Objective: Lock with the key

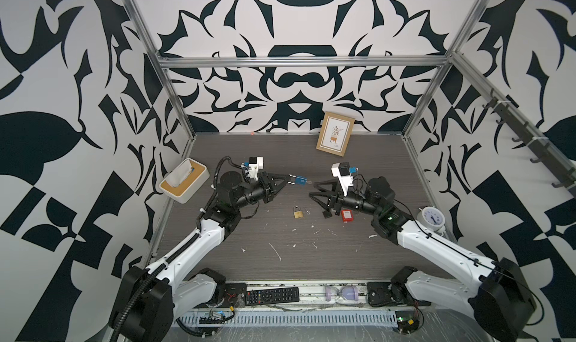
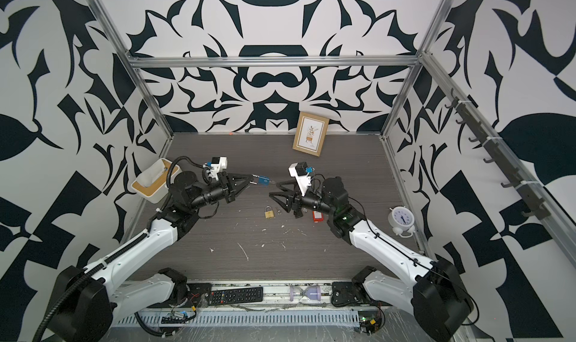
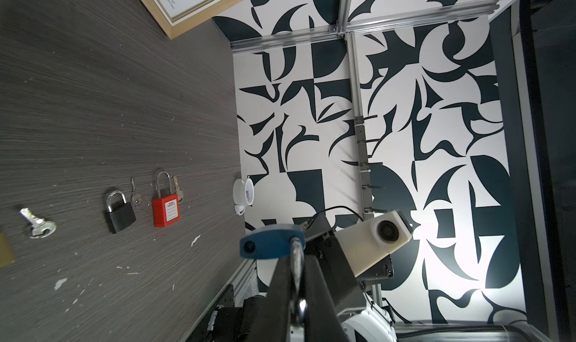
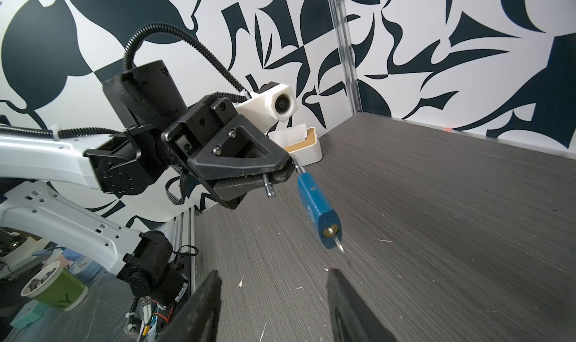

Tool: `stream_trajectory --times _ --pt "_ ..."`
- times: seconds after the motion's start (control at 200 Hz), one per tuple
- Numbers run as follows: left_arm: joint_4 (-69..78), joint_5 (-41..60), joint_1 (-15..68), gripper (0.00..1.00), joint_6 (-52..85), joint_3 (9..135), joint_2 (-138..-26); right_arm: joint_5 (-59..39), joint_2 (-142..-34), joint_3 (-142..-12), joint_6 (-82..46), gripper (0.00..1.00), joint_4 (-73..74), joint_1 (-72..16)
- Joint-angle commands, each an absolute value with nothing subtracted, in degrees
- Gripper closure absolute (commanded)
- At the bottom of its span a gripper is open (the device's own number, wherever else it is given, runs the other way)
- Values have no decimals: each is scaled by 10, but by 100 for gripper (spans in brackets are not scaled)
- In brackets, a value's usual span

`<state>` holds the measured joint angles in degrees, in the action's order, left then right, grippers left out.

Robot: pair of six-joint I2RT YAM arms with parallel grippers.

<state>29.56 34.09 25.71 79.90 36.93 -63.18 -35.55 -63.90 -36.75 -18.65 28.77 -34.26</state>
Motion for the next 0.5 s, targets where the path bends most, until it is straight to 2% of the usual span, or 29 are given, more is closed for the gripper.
stream_trajectory --times 0.0,0.495 --pt "342 355 255 100 812 366 -628 -322 -657 -393 -150 45 327 -352" --pt "377 367 255 100 833 356 -638 -333 -740 -448 -174 50 379 -358"
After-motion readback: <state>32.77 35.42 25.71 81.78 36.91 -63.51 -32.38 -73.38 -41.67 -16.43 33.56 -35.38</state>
